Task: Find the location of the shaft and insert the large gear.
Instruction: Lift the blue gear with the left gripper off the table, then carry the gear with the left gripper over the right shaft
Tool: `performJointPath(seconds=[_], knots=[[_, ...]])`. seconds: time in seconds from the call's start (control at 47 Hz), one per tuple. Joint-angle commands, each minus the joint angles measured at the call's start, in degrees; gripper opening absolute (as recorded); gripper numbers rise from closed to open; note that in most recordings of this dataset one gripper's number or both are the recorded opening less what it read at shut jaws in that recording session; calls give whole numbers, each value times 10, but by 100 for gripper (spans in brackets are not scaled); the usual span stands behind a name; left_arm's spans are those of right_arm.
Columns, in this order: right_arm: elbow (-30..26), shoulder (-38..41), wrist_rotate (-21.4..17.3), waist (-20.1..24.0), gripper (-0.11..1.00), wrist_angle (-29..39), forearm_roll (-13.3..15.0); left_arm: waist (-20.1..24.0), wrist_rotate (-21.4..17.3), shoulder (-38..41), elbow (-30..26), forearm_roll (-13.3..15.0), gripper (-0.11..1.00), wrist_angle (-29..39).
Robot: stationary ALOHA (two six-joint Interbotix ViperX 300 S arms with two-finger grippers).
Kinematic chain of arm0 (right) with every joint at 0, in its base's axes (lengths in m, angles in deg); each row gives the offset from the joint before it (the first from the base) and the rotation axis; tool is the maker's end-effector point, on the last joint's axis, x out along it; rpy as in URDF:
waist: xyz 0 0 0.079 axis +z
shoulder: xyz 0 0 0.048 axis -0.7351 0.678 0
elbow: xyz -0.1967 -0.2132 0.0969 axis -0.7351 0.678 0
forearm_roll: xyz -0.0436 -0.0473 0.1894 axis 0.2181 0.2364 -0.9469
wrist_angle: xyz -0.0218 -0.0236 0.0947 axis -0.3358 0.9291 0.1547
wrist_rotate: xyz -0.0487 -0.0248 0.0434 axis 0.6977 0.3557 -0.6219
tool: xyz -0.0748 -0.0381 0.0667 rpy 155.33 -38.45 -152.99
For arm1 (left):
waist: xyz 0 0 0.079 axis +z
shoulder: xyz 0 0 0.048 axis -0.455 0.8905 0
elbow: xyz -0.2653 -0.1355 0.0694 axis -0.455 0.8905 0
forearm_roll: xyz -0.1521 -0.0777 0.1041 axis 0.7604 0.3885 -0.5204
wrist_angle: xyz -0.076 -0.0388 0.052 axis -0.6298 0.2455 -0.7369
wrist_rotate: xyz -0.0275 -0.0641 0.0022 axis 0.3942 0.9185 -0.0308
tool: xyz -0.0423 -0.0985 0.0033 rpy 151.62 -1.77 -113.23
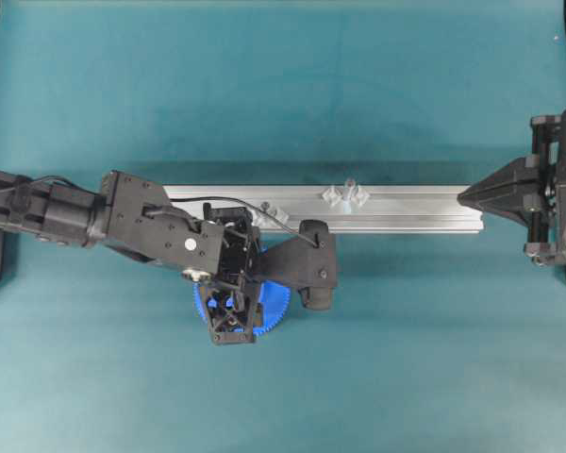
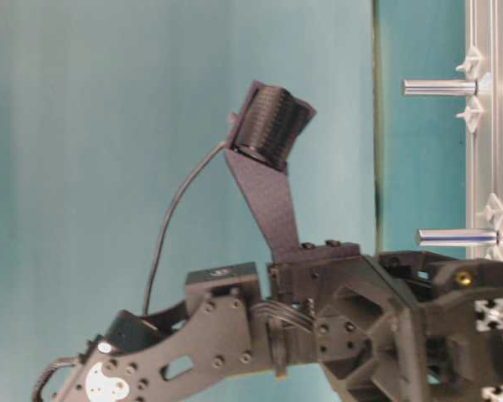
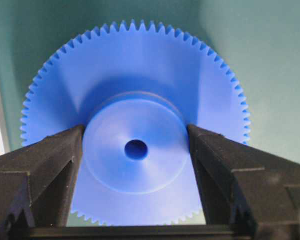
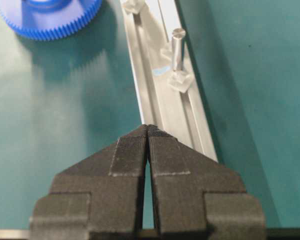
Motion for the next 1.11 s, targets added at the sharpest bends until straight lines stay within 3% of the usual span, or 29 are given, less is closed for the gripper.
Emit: performJointPath(seconds=[0.0, 0.191, 0.659, 1.085], knots=[[-8, 2, -5, -2, 1, -2, 0, 1, -8, -33, -22, -1, 70, -1], [-8, 2, -5, -2, 1, -2, 0, 5, -45, -47, -35, -2, 70, 0], [-6, 2, -6, -2, 1, -2, 0, 34, -58, -68, -106, -3, 70, 66], [-6, 2, -6, -2, 1, -2, 0, 54, -114, -69, -167, -3, 70, 115]])
